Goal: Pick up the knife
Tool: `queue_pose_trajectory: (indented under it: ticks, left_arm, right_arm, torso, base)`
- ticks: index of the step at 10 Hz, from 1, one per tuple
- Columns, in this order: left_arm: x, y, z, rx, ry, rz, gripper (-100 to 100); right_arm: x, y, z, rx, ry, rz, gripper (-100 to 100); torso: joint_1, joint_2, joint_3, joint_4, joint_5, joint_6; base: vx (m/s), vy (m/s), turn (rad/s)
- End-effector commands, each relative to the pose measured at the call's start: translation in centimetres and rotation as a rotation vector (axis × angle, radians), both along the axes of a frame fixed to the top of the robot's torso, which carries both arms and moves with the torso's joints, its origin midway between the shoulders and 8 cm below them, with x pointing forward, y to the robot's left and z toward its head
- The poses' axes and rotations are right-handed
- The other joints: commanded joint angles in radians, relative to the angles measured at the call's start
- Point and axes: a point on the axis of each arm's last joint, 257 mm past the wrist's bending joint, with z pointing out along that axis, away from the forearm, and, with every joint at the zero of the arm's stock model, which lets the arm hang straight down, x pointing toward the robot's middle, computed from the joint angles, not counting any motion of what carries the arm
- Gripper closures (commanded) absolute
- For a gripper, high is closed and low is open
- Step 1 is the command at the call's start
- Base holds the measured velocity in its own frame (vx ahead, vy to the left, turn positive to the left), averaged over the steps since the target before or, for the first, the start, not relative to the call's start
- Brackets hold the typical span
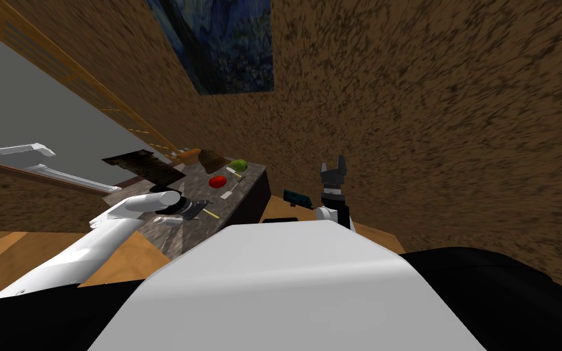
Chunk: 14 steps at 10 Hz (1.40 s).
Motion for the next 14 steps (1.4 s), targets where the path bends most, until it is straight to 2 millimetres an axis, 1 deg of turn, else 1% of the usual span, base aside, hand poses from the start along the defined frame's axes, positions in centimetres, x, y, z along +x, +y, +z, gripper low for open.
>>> queue_pose_trajectory:
  ticks: [1,2,3,6,7,11,12,14]
  left_arm:
    - [0.0,0.0,0.0,0.000,0.000,0.000,-100]
    - [0.0,0.0,0.0,-0.001,0.000,-0.001,0]
    - [-0.1,0.6,-0.1,0.001,-0.001,-0.005,-100]
    - [-0.7,2.5,-0.7,0.003,-0.003,-0.008,-100]
    - [-0.7,2.5,-0.7,0.004,-0.002,-0.018,-100]
    - [-1.8,4.8,-1.6,0.004,-0.002,-0.028,-100]
    - [-1.8,4.8,-1.6,0.006,-0.001,-0.037,-100]
    - [-2.4,5.8,-2.1,0.004,0.000,-0.041,-100]
  right_arm:
    - [0.0,0.0,0.0,0.000,0.000,0.000,0]
    - [0.0,0.0,0.0,0.000,0.000,0.000,0]
    - [0.0,0.0,0.0,0.000,0.000,0.000,0]
    - [0.0,0.0,0.0,0.000,0.000,0.000,0]
    - [0.0,0.0,0.0,0.000,0.000,0.000,0]
    - [0.0,0.0,0.0,0.000,0.000,0.000,0]
    - [0.0,0.0,0.0,0.000,0.000,0.000,0]
    - [0.0,0.0,0.0,0.000,0.000,0.000,0]
  torso:
    - [0.000,0.000,0.000,0.000,0.000,0.000]
    - [0.003,-0.002,-0.001,0.000,0.000,0.000]
    - [0.006,-0.004,-0.002,-0.001,0.001,0.000]
    - [0.004,-0.010,-0.006,-0.002,0.001,0.000]
    - [0.004,-0.010,-0.006,-0.002,0.001,0.000]
    - [0.004,-0.009,-0.005,-0.002,0.001,0.000]
    - [0.004,-0.010,-0.006,-0.002,0.001,0.000]
    - [0.005,-0.008,-0.005,-0.002,0.001,0.000]
  base:
    - [-0.040,-0.064,0.022]
    - [-0.007,-0.011,-0.001]
    - [0.014,-0.031,0.026]
    - [0.061,-0.068,0.046]
    - [0.028,-0.045,0.016]
    - [0.050,-0.059,0.040]
    - [0.041,-0.052,0.016]
    - [0.038,-0.052,0.032]
